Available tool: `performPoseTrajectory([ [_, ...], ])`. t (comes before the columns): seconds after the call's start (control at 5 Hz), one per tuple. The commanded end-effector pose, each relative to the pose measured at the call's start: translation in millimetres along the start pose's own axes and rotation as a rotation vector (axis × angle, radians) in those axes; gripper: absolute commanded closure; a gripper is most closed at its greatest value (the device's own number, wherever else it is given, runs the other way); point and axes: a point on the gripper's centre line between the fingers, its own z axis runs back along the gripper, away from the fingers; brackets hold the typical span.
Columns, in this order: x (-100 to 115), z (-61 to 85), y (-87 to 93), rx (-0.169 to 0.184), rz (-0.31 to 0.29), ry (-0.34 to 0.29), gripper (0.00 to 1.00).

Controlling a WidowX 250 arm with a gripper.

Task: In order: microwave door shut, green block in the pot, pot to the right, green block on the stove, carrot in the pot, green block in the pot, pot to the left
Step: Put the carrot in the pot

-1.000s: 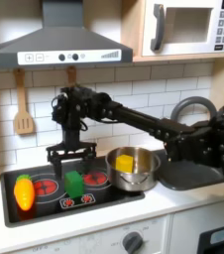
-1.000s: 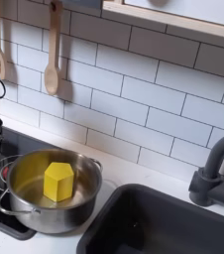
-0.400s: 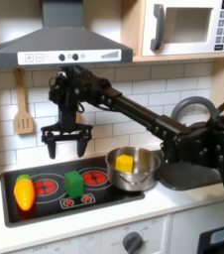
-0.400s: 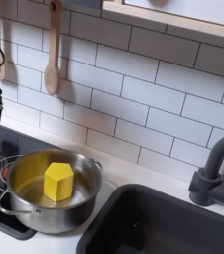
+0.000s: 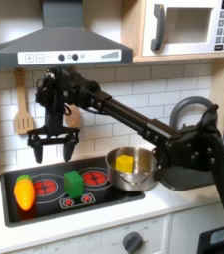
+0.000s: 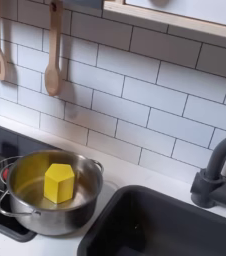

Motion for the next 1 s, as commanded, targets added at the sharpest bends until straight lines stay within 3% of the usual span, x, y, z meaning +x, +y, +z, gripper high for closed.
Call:
performPoseTrajectory([
  [0.0,-11.1,-2.7,18.7,0.017,0.035,0.016,0.0],
  [0.2,-14.3,-1.8,27.2,0.02,0.05,0.015,0.0],
  [0.6,-23.3,-14.2,38.1,0.011,0.045,0.04,0.0],
  [0.8,-24.1,-15.3,43.2,0.028,0.038,0.037,0.0],
])
